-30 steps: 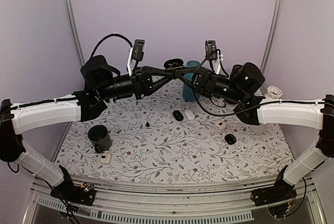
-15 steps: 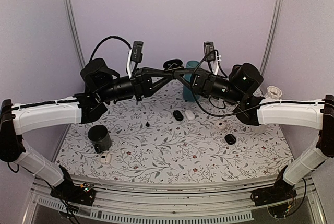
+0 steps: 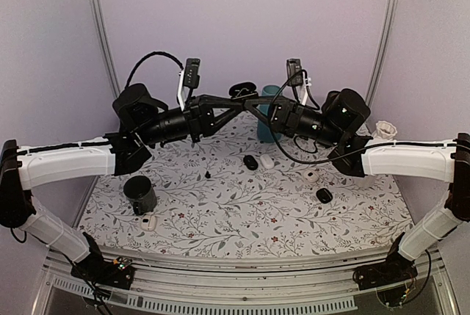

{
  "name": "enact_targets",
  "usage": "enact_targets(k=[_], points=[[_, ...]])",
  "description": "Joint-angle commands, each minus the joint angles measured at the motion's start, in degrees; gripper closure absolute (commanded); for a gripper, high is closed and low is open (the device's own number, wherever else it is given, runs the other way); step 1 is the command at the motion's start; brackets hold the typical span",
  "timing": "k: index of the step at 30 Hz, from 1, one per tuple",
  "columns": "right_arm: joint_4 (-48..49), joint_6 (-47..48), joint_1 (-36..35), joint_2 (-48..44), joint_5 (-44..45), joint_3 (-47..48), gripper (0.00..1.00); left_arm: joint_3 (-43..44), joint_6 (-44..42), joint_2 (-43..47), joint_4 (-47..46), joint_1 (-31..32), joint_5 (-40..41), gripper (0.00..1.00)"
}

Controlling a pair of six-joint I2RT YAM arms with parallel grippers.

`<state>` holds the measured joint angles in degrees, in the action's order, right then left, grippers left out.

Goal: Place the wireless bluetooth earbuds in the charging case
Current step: Adjust the charging case, then adjust the left earbud in the left side groove of the charging case.

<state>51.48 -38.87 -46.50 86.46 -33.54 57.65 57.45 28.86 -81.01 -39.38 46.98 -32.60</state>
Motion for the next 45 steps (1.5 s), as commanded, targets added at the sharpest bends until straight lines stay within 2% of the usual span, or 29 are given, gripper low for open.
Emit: enact_targets(k=[1,4,9,12,17,19,24,27,32,35,45], points=[[1.2,-0.8,-0.1,0.1,0.3,-1.2,0.62,-0.9,0.3,1.9,-2.9,0.8,1.1,1.0],[1.3,-0.8,-0.2,0.1,0.3,-1.1,0.7,-0.6,0.4,1.7,-2.6,0.8,0.7,1.0],[1.7,-0.6,-0.1,0.0,0.2,-1.3,0.92,-0.6,0.3,1.3,-2.3,0.9,0.2,1.0],[1.5,-0.3,-0.1,-0.3,0.3,-1.4,0.97,-0.5,0.0,1.3,-0.9,0.9,-0.1,0.99],[1.6,0.0,-0.2,-0.5,0.4,-1.5,0.97,-1.6,-1.0,2.4,1.3,0.9,1.1,0.68],[1.7,0.1,0.0,-0.6,0.5,-1.6,0.97,-2.2,-2.0,3.3,2.6,0.8,2.1,0.58],[1.7,0.6,0.3,-1.2,0.5,-2.2,0.97,-4.8,-3.5,6.4,5.8,0.4,4.1,0.47],[1.8,1.6,0.3,-1.2,-0.5,-2.6,0.97,-6.3,-4.3,8.9,7.5,-0.2,4.6,0.47],[4.5,3.8,0.3,-1.1,-0.9,-4.7,0.97,-6.3,-7.3,13.0,11.9,-0.5,3.4,0.59],[6.3,4.9,0.4,-0.8,-1.0,-5.6,0.97,-5.0,-8.7,14.2,14.2,-0.5,1.7,0.63],[11.7,10.1,0.0,0.2,-1.9,-6.8,0.97,1.6,-9.9,11.3,20.0,-0.4,-3.9,0.68]])
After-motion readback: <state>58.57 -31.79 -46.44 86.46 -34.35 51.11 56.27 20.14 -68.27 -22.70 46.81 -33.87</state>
